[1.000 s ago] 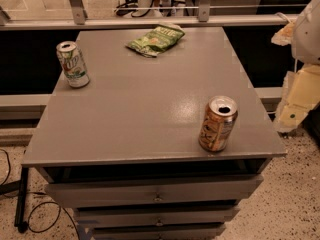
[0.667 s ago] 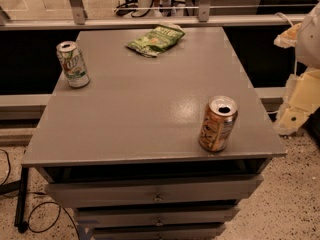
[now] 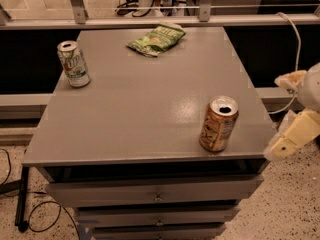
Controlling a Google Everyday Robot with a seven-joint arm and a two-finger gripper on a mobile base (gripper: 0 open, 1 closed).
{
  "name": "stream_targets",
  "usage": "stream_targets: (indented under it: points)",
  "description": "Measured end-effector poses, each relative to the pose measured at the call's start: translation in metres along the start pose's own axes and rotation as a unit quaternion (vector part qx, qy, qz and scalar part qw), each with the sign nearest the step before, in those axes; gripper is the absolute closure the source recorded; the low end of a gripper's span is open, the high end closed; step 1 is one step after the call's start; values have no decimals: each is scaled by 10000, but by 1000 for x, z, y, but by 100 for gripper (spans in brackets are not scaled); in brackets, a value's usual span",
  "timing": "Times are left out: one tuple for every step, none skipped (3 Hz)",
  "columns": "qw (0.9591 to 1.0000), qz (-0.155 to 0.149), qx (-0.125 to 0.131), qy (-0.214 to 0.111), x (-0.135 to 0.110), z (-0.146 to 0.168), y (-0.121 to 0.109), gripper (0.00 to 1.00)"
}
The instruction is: Knock orange can over
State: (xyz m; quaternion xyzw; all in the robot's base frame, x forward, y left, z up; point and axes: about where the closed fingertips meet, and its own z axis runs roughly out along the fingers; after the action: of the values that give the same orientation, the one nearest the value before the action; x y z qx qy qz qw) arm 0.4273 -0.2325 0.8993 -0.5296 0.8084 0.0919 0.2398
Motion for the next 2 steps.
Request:
stream_targets:
  points:
    - [9943,440,-250,-941,14,33,4,0]
    - [9750,593,-549,-2071,-10,59,4,0]
